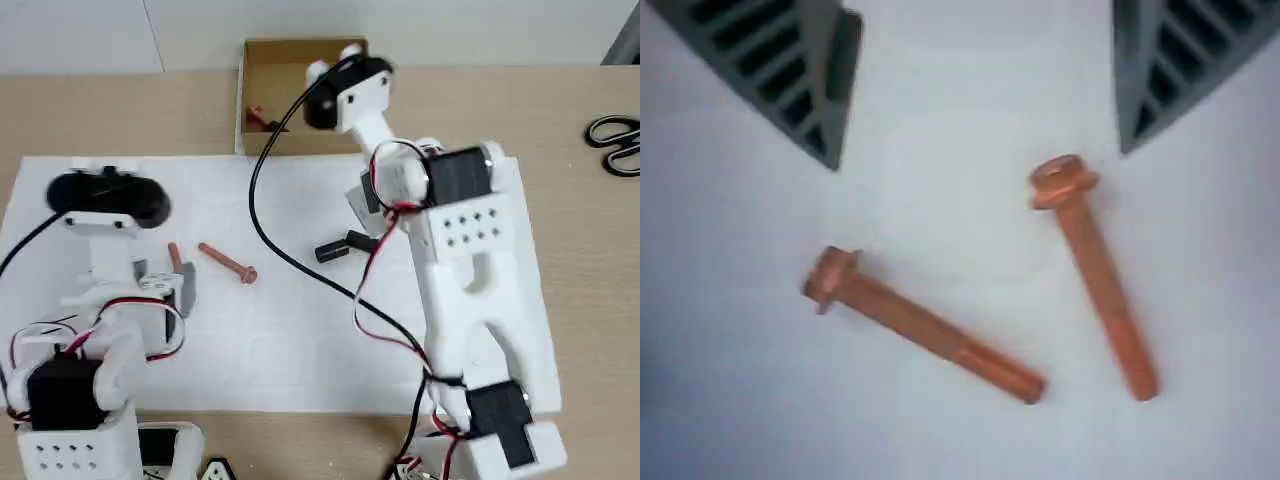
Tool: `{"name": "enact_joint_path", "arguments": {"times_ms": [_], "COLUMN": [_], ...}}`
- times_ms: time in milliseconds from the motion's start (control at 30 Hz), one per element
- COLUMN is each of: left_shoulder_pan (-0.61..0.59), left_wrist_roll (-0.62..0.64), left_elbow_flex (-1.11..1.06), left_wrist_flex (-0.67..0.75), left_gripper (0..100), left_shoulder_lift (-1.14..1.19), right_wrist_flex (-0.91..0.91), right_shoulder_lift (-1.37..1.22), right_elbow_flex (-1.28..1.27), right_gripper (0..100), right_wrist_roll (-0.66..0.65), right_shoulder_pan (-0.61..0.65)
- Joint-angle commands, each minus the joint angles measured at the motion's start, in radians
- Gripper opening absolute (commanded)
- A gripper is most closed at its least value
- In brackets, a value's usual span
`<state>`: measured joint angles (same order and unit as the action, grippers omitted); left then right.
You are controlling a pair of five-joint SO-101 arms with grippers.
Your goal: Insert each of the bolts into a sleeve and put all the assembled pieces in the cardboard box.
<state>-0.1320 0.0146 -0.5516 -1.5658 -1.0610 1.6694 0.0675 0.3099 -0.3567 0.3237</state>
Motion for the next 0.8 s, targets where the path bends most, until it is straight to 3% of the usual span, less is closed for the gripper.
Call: {"name": "enact_joint_path", "arguments": {"times_ms": [0, 267, 767], "left_shoulder_pan": [-0.032, -0.032, -0.032], "left_wrist_roll": [-0.005, -0.005, -0.005], "left_elbow_flex": [0.044, 0.041, 0.038], "left_wrist_flex": [0.003, 0.002, 0.003], "left_gripper": [17, 17, 17], "left_shoulder_lift": [-0.011, -0.011, -0.011], "right_wrist_flex": [-0.012, -0.093, -0.229], "right_shoulder_lift": [-0.064, -0.263, -0.487], "right_elbow_flex": [-0.003, -0.002, 0.002], "right_gripper": [22.1, 22.1, 22.0], "right_wrist_roll": [-0.094, -0.233, -0.275], "right_shoulder_pan": [0.012, 0.010, 0.010]}}
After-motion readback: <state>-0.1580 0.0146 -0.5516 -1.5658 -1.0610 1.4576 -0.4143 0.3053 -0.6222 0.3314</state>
